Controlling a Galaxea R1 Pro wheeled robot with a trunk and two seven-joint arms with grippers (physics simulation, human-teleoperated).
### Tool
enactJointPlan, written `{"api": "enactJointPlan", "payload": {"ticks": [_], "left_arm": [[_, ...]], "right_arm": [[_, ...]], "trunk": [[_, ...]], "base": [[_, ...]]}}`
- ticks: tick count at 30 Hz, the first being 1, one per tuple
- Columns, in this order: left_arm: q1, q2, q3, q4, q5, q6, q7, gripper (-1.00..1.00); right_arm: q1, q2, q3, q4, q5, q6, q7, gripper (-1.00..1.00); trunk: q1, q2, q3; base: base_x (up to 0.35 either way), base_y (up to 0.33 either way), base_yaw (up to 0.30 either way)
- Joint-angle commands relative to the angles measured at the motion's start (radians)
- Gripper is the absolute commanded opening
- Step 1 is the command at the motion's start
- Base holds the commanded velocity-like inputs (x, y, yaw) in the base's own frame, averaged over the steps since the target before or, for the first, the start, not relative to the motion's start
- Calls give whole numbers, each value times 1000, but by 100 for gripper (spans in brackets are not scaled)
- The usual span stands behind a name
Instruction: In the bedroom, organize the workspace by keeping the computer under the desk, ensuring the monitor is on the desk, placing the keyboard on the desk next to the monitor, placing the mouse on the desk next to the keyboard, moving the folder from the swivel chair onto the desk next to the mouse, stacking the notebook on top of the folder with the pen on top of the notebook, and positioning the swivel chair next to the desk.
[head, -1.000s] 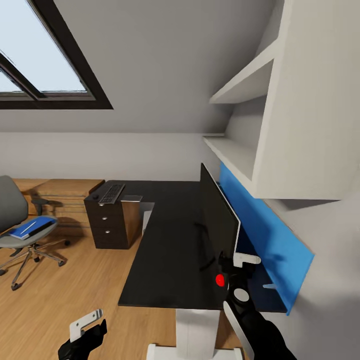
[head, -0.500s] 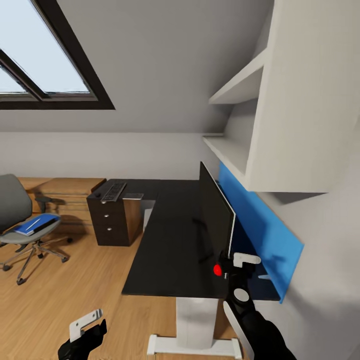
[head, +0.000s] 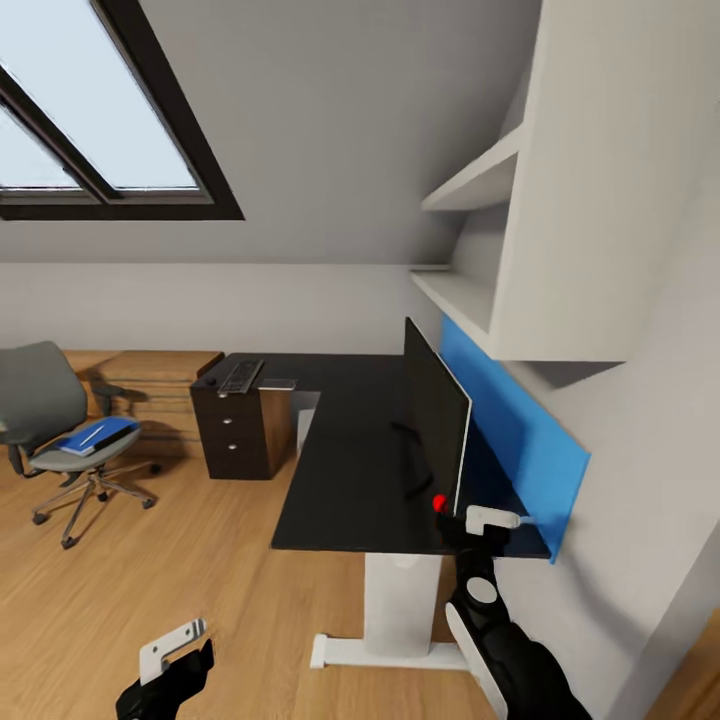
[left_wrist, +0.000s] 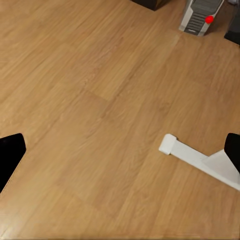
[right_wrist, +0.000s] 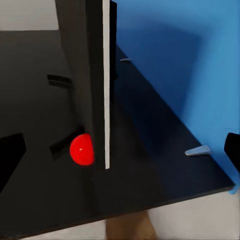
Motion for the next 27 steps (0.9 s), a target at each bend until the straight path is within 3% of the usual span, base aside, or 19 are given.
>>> {"api": "enactJointPlan", "payload": {"ticks": [1, 10, 15, 17, 21, 23, 25, 27], "left_arm": [[0, 0, 0, -1, 9, 4, 4, 100], [0, 2, -4, 14, 9, 14, 4, 100], [0, 2, -5, 72, 8, 15, 5, 100], [0, 2, -4, 207, -14, 12, 4, 100], [0, 2, -4, 285, -42, 8, 4, 100], [0, 2, -4, 336, -59, 6, 4, 100], [0, 1, -5, 383, -68, 4, 4, 100], [0, 2, -4, 449, -76, -7, 3, 100]], "right_arm": [[-1, 0, 3, -1, -3, 6, -7, 100], [-1, 5, 7, 66, -7, 5, 0, 100], [-1, 5, 8, 129, -7, -3, 0, 100], [-1, 6, 10, 256, -8, -60, 4, 100], [-1, 15, 17, 363, -7, -103, 13, 100], [-1, 33, 27, 461, -7, -146, 30, 100], [-1, 50, 39, 575, -5, -209, 51, 100], [-1, 63, 56, 759, -3, -353, 85, 100]], "trunk": [[0, -2, -2], [0, -2, -2], [0, -2, -2], [0, -2, -2], [0, -2, -2], [0, -2, -2], [0, -2, -2], [0, -2, -2]], "base": [[-202, 269, 0], [-146, 302, 0], [-126, 313, 0], [-110, 315, 0], [-94, 316, 0], [-73, 317, 0], [-39, 319, 0], [-17, 320, 0]]}}
